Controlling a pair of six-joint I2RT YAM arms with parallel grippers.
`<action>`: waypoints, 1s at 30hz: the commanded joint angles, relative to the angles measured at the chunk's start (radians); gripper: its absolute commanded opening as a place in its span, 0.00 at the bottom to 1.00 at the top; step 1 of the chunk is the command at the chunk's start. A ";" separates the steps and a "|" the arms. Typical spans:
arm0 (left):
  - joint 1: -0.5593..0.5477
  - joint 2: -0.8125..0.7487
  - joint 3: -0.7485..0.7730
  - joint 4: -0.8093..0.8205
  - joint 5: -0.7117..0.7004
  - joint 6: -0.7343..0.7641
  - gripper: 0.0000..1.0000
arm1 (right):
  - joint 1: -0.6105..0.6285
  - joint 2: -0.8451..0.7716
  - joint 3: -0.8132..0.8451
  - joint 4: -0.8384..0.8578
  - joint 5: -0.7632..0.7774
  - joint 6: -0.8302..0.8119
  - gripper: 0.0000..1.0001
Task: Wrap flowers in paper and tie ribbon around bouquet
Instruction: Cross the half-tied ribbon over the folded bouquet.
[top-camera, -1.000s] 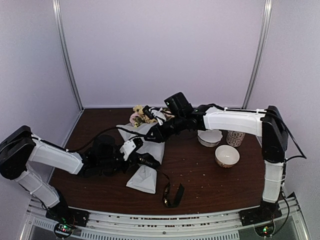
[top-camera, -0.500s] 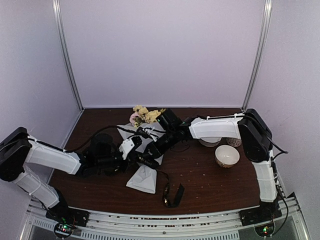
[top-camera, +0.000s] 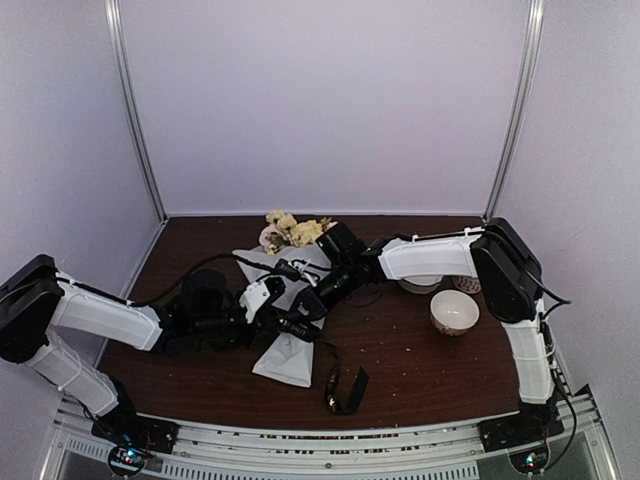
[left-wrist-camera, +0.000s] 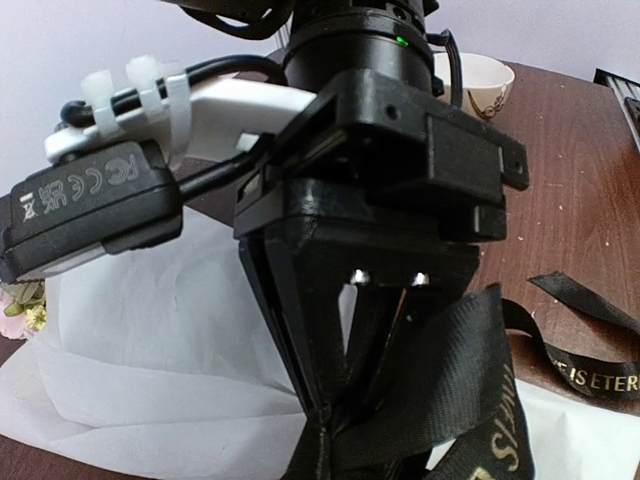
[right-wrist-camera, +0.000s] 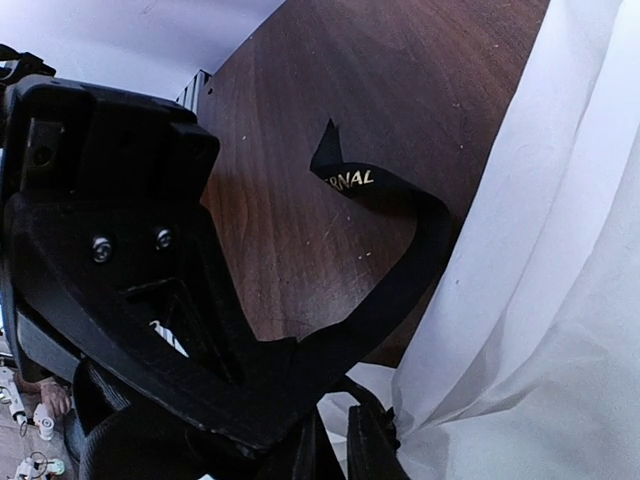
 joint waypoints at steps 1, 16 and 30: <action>0.003 0.003 0.001 0.051 -0.023 -0.009 0.00 | 0.026 -0.039 -0.030 0.040 -0.120 -0.026 0.13; 0.013 0.027 0.003 0.074 -0.007 -0.022 0.00 | 0.035 -0.055 -0.083 0.009 -0.066 -0.054 0.18; 0.012 0.005 -0.025 0.075 0.011 -0.056 0.00 | 0.012 -0.050 -0.141 0.418 -0.121 0.303 0.19</action>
